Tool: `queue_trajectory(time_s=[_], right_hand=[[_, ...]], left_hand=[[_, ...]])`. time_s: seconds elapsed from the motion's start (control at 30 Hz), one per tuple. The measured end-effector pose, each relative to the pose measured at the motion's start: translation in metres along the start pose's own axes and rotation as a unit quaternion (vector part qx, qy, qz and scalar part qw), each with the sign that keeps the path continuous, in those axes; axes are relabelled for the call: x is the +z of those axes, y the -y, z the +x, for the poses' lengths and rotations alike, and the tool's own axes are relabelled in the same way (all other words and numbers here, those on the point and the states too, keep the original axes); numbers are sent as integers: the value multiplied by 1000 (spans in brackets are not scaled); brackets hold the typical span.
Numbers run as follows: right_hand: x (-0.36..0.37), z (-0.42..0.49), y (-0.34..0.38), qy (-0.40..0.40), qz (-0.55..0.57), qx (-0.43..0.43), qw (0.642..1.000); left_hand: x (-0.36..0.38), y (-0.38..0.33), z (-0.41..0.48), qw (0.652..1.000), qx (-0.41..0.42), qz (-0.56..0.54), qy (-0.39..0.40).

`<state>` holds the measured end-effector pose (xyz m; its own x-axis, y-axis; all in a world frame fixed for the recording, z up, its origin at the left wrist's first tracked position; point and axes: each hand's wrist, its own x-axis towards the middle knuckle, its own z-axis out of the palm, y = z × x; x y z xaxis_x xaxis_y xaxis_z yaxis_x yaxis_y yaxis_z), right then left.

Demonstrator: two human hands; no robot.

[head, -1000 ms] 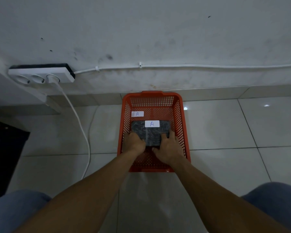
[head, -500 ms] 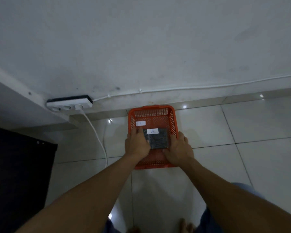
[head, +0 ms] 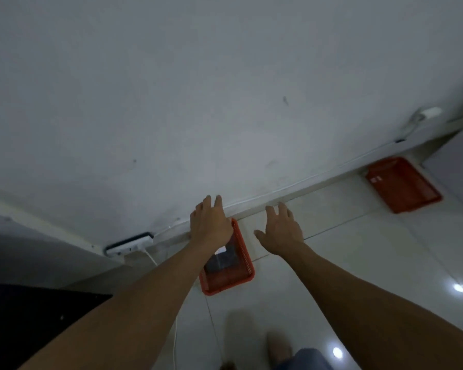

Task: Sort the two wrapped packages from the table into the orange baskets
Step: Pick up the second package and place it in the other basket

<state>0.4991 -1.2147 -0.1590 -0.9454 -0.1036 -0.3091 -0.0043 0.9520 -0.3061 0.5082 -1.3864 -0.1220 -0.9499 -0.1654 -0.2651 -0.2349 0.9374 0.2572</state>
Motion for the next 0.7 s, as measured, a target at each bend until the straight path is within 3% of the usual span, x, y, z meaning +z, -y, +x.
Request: queue_trajectory(time_s=[0.33,0.7], right_hand=[[-156,-72,5,-126,17,53,991],[-201,-164,-129,-180,61,196,962]], left_hand=[[-140,-92,-48,990,123,60,-33],[-106,-248,-99,951,285,120,19]])
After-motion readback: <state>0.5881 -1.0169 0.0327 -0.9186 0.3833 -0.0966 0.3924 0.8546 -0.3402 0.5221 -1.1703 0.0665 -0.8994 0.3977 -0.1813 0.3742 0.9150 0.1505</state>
